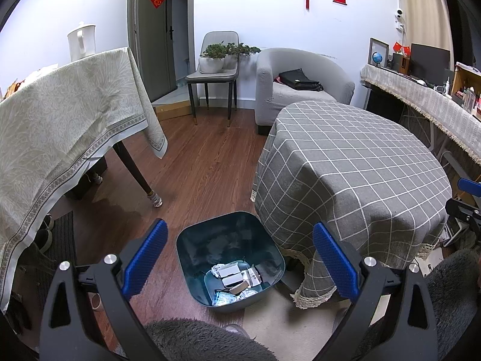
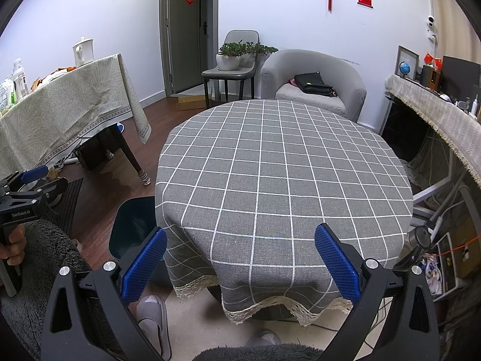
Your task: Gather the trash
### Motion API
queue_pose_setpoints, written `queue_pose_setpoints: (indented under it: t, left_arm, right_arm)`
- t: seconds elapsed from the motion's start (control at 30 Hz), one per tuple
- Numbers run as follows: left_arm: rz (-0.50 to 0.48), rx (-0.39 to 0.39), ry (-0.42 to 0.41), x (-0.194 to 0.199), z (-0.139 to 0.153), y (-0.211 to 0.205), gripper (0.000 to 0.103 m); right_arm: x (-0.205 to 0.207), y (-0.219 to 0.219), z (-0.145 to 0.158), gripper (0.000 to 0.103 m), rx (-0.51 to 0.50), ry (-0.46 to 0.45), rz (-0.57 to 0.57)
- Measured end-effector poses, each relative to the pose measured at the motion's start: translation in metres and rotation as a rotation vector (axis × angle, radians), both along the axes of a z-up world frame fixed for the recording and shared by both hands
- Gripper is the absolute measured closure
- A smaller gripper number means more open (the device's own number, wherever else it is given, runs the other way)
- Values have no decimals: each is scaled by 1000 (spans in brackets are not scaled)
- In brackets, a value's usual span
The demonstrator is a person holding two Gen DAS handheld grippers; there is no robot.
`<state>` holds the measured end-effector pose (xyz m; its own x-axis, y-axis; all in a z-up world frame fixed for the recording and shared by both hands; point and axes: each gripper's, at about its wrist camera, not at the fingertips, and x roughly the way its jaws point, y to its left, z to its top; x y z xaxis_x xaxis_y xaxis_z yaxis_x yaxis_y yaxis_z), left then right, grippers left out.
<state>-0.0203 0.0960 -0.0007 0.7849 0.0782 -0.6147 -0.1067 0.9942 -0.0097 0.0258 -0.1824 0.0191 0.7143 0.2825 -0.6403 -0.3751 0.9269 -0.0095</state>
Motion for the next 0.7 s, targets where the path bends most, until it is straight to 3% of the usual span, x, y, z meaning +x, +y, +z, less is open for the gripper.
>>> queue_pose_setpoints:
  t: [0.7]
  left_arm:
    - [-1, -2, 0, -1, -1, 0, 4]
  right_arm:
    - [0, -1, -1, 4, 0, 2, 2]
